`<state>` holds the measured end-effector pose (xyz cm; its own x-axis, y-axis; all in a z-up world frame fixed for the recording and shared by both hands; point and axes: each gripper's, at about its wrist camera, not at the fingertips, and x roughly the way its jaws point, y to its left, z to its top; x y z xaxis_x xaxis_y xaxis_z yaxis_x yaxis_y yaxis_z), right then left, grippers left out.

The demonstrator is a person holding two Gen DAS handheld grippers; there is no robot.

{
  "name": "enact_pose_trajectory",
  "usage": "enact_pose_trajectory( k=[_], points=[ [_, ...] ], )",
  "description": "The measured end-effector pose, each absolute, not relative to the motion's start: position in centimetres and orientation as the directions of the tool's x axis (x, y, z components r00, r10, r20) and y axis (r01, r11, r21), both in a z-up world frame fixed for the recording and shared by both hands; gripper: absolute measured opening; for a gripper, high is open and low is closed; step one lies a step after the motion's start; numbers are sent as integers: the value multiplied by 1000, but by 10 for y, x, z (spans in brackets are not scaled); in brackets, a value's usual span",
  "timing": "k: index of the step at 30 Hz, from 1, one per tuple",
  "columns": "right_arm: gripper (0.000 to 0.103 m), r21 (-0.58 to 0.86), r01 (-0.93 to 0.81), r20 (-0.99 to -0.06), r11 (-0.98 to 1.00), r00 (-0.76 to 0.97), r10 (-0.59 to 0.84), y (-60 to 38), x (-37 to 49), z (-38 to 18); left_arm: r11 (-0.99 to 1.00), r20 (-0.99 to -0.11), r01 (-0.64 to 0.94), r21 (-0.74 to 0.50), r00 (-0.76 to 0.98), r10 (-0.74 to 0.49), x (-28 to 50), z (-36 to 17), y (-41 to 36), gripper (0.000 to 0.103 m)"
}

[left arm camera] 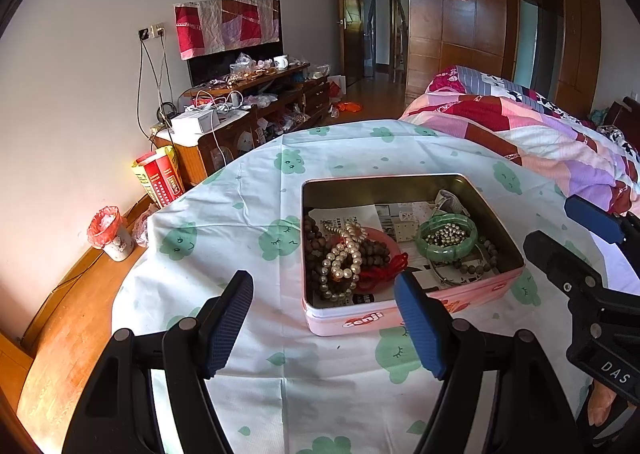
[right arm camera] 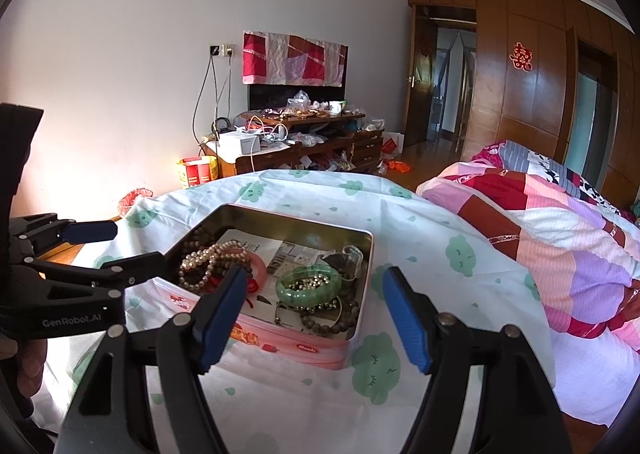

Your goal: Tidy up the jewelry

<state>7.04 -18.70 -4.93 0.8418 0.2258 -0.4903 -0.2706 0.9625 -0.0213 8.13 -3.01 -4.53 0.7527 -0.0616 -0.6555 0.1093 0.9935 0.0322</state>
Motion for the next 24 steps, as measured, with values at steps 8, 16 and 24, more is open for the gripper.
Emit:
enact_pose_trajectory(
  k=[8,16,24],
  points=[
    [73,-28,-275,-485,961,844,227,-184,68,-47,993,-652,110,37,756,-59,79,-42,-32,73],
    [75,-23,-274,-485,962,844,228,-183,67,-46,994,-652,107,33,755,-60,79,-42,-31,73],
    [76,-16,-274,-489,962,841,231,-182,68,-48,994,-652,102,34,756,-55,79,-41,-29,73]
  ],
)
